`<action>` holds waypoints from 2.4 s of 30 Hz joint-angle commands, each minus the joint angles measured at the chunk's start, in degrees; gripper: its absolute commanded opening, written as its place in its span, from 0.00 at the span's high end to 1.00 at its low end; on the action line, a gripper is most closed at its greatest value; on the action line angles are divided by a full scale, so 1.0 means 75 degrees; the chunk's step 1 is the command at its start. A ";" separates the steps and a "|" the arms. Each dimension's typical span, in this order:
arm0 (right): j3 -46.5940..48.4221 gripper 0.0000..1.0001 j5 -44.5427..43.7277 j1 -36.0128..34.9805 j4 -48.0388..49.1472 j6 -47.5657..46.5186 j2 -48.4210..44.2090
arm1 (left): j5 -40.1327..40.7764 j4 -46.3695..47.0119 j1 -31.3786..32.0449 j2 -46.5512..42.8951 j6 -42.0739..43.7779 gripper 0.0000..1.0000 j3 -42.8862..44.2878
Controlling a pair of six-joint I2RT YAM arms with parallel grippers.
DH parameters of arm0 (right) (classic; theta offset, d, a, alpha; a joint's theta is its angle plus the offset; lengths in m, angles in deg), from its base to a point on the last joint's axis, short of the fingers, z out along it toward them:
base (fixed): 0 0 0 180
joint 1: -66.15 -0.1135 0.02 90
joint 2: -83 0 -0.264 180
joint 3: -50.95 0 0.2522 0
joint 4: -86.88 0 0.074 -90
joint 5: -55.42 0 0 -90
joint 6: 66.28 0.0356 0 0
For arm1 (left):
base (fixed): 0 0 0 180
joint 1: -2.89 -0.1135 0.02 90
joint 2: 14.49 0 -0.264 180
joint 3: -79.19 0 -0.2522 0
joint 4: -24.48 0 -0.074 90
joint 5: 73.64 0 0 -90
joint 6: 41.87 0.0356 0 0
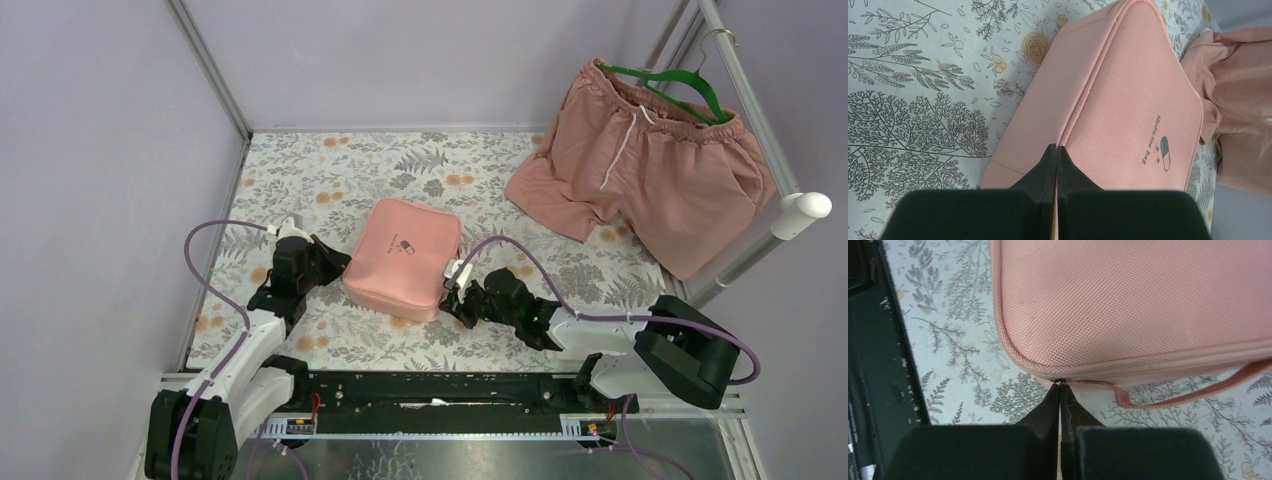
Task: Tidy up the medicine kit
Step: Zip the medicine box at the center of the board.
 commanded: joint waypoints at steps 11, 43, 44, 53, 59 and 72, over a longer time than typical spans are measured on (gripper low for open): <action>0.1931 1.00 -0.0182 0.1966 -0.0940 -0.0086 0.1081 | -0.0602 -0.0899 0.0053 -0.0884 0.0158 1.00 -0.0590; 0.1975 1.00 0.0878 0.2183 -0.1104 0.0046 0.1292 | -0.0867 -0.2063 0.3604 0.1084 0.7931 0.01 0.3045; 0.1951 1.00 0.0890 0.2184 -0.1071 0.0057 0.1281 | -0.0468 -0.1998 0.3912 0.1101 0.8189 0.01 0.2897; 0.1868 1.00 0.0993 0.2183 -0.0936 0.0198 0.1283 | 0.2427 -0.1391 0.5467 0.1643 0.8997 0.04 0.2251; 0.1780 1.00 0.0963 0.2177 -0.0966 0.0202 0.1144 | 0.3214 -0.1098 0.5578 0.2151 0.9133 0.18 0.2351; 0.1235 1.00 0.1004 0.2172 -0.1091 0.0178 0.0441 | 0.3824 -0.0766 0.5576 0.2890 0.8874 0.47 0.2576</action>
